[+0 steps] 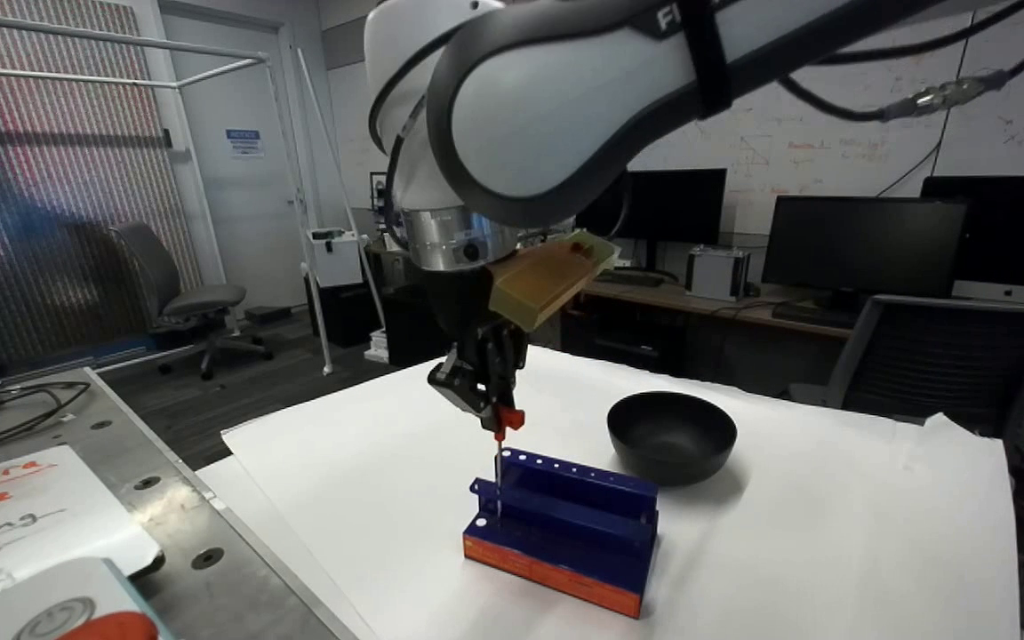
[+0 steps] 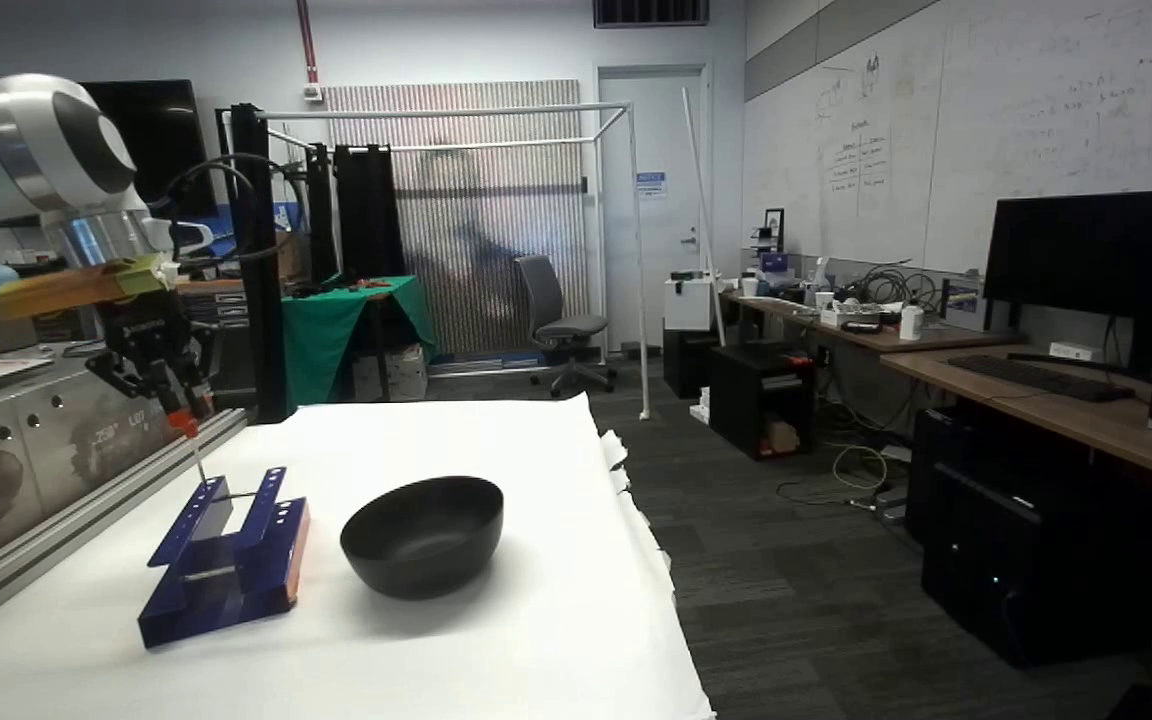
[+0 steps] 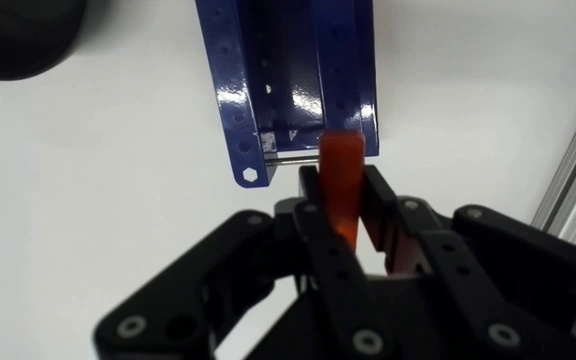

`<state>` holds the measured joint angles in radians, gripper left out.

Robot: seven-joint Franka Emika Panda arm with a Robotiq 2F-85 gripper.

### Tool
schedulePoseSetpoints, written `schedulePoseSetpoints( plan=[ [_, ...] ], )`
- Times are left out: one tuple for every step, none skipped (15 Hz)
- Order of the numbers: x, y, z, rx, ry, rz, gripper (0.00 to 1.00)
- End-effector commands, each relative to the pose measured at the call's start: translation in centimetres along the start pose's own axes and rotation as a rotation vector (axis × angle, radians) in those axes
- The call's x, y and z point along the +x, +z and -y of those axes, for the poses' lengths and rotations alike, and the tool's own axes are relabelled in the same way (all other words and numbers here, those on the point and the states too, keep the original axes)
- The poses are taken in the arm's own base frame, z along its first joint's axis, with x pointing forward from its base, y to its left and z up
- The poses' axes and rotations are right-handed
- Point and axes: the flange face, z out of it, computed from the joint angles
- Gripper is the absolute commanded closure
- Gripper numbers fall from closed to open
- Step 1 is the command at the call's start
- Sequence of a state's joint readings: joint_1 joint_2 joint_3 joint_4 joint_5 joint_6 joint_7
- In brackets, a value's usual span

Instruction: Pick up the orange object tool and put it in the bowl

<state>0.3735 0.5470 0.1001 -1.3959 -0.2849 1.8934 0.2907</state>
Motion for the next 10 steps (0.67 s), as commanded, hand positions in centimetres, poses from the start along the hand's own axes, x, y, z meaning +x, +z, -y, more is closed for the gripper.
schedulePoseSetpoints(
  plan=[
    [-2.7,-6.7,-1.6,-0.04,0.041,-0.03,0.89],
    [-3.3,-8.3,-2.1,-0.054,0.063,-0.041,0.89],
    [-4.0,-9.7,-2.7,-0.077,0.099,-0.05,0.89],
    [-4.5,-10.8,-3.4,-0.108,0.134,-0.05,0.89],
    [-5.1,-11.3,-4.3,-0.144,0.181,-0.036,0.89],
    [-5.7,-11.5,-5.3,-0.179,0.228,-0.015,0.89],
    [-6.2,-11.1,-6.3,-0.211,0.268,0.012,0.89],
    [-6.5,-10.6,-7.2,-0.248,0.308,0.029,0.91],
    [-6.9,-9.5,-8.2,-0.286,0.345,0.047,0.9],
    [-6.6,-8.0,-8.7,-0.319,0.369,0.066,0.9]
  ],
)
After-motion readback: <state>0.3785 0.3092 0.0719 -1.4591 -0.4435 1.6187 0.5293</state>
